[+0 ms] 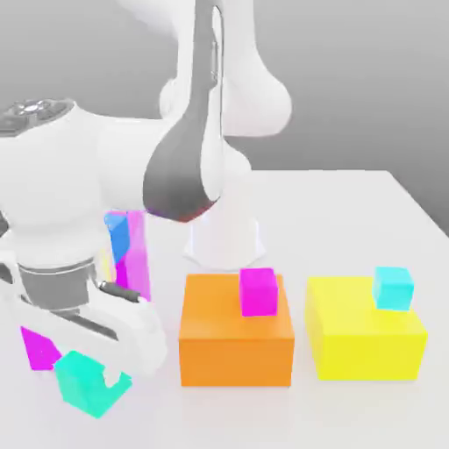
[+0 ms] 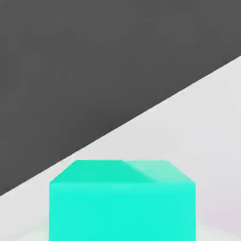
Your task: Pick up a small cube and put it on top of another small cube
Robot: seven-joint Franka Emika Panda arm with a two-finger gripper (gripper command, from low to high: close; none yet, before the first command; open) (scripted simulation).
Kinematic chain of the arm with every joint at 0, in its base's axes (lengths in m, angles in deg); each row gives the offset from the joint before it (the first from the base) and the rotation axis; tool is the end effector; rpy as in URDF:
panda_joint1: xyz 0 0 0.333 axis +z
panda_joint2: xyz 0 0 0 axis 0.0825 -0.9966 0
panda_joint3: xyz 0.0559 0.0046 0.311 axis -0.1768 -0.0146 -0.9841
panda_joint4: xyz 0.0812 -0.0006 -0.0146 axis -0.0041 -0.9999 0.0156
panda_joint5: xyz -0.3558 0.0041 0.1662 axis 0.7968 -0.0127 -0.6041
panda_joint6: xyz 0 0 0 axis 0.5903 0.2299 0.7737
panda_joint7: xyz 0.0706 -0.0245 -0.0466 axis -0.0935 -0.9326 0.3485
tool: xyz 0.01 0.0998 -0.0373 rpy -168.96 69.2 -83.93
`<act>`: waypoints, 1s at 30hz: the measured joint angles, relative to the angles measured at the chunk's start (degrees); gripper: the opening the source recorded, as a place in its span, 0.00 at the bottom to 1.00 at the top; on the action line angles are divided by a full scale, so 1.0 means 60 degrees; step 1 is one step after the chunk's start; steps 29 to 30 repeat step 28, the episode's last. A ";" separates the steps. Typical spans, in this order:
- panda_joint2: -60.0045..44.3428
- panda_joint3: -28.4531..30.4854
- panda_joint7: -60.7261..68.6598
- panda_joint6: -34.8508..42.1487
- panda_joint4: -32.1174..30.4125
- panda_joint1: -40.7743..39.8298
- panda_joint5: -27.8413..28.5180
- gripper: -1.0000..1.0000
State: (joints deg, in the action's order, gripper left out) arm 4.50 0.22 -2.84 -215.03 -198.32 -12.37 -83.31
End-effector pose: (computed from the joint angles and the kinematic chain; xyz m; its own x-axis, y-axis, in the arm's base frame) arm 0.4942 -0.1136 0.2856 0.3114 -0.9490 -0.0487 -0.9502 -0.3102 -0.0299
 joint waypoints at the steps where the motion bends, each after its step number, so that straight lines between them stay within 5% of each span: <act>1: 0.0348 -0.0092 -0.0036 0.0100 -0.0243 0.0169 0.0029 0.00; 19: 0.6557 -0.1710 -0.0471 0.1909 -0.4611 0.1839 0.0225 0.00; 25: 0.5597 -0.1995 -0.0459 0.0067 -0.5493 0.1886 0.0132 0.00; 26: 0.5391 -0.2053 -0.0440 -0.0226 -0.5582 0.1852 0.0099 1.00; 30: 0.5391 -0.2053 -0.0439 -0.0226 -0.5582 0.1852 0.0099 1.00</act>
